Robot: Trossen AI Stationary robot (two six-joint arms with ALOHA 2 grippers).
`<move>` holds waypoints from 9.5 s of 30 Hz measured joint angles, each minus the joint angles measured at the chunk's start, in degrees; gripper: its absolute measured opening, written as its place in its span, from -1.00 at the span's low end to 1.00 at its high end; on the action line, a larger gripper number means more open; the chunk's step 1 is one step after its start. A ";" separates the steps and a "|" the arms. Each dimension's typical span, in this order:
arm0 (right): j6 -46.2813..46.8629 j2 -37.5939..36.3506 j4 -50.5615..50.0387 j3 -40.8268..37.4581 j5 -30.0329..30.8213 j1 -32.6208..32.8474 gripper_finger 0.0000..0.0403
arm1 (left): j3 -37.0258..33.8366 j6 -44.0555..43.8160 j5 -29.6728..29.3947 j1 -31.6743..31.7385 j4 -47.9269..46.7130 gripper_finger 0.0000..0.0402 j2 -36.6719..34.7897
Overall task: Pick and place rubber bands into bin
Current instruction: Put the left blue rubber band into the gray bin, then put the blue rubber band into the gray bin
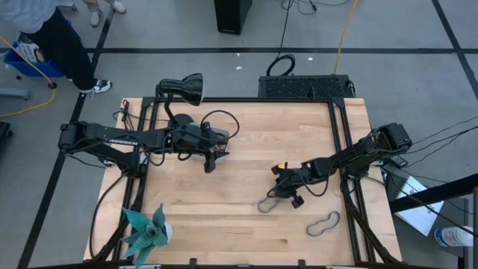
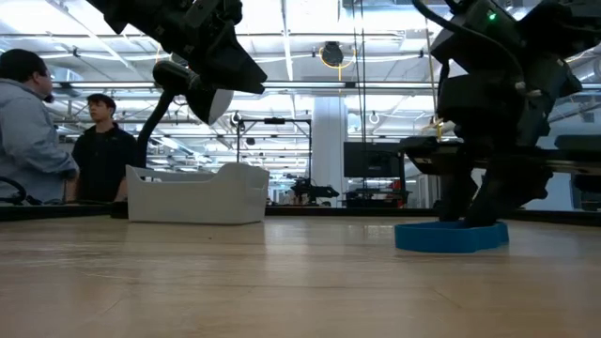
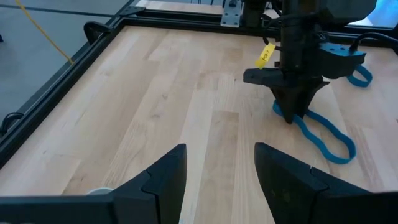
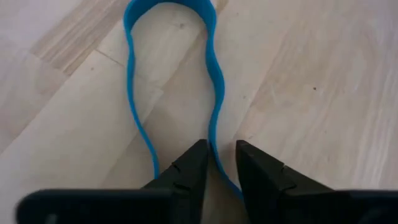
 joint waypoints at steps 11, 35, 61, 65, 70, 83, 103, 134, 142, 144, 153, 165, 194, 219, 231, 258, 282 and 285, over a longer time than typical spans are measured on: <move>1.98 -0.08 7.24 -2.55 2.46 0.53 -0.98 | 0.00 -0.10 0.00 0.00 0.01 -0.03 0.00; -20.66 -31.66 16.92 -1.39 29.99 0.38 -1.00 | 0.00 -2.46 0.04 -2.05 3.29 -0.03 0.00; -24.62 -10.92 41.56 -0.21 18.93 -4.50 -1.00 | 0.00 -4.91 20.66 -2.10 30.95 -0.03 17.35; -24.69 -8.78 41.47 0.55 18.91 -4.50 -1.00 | 0.00 -5.92 24.71 -2.32 37.35 -0.03 20.86; -24.90 -7.68 42.06 0.56 18.96 -4.56 -1.00 | 0.02 -7.77 25.99 -2.36 41.01 -0.03 23.85; -24.95 -7.74 42.31 0.56 18.99 -4.58 -1.00 | 0.26 -8.11 26.43 -2.43 42.42 -0.44 25.33; -23.69 -7.74 42.25 0.56 19.07 -4.45 -0.88 | 0.28 -6.03 25.55 -2.10 42.21 -0.97 25.33; -16.20 -9.42 37.73 0.54 31.22 -1.30 0.09 | 0.33 -5.72 21.19 4.00 21.31 -0.97 5.14; -16.28 -9.84 35.44 0.49 31.31 -1.33 0.09 | 0.37 -1.27 9.20 4.73 4.57 -0.96 -9.69; -16.33 -9.88 35.49 0.49 31.33 -1.35 0.10 | 0.37 -1.46 6.09 4.39 1.39 -0.97 -10.27; -16.36 -9.88 35.34 0.49 31.46 -1.57 0.08 | -0.18 -3.48 -5.58 4.48 -6.44 -0.98 -4.90; -16.18 -9.88 35.32 0.49 31.46 -1.57 0.08 | -0.48 -8.04 -6.47 7.19 -6.54 -0.94 8.95; -15.74 -9.88 35.29 0.49 31.44 -1.57 0.09 | -0.51 -8.70 -6.45 8.97 -12.31 -0.96 17.30; -15.79 -9.86 33.15 0.51 31.42 -1.57 0.09 | -0.44 -15.10 -7.90 12.33 -21.63 -0.77 7.73; -15.03 -9.86 32.68 0.51 31.38 -1.55 0.09 | -0.46 -16.11 -7.89 12.33 -22.43 -0.76 7.76; 13.10 -25.91 -1.50 0.54 16.36 5.13 0.08 | -0.46 -12.17 -9.01 12.39 -21.78 -0.77 7.76; 48.39 -21.35 -35.78 9.34 5.89 25.43 0.07 | -0.46 -9.41 -9.04 12.39 -16.61 -0.77 7.76; 51.83 -18.24 -36.02 9.33 5.84 27.45 0.07 | -0.46 -8.43 -9.05 12.39 -15.81 -0.77 7.76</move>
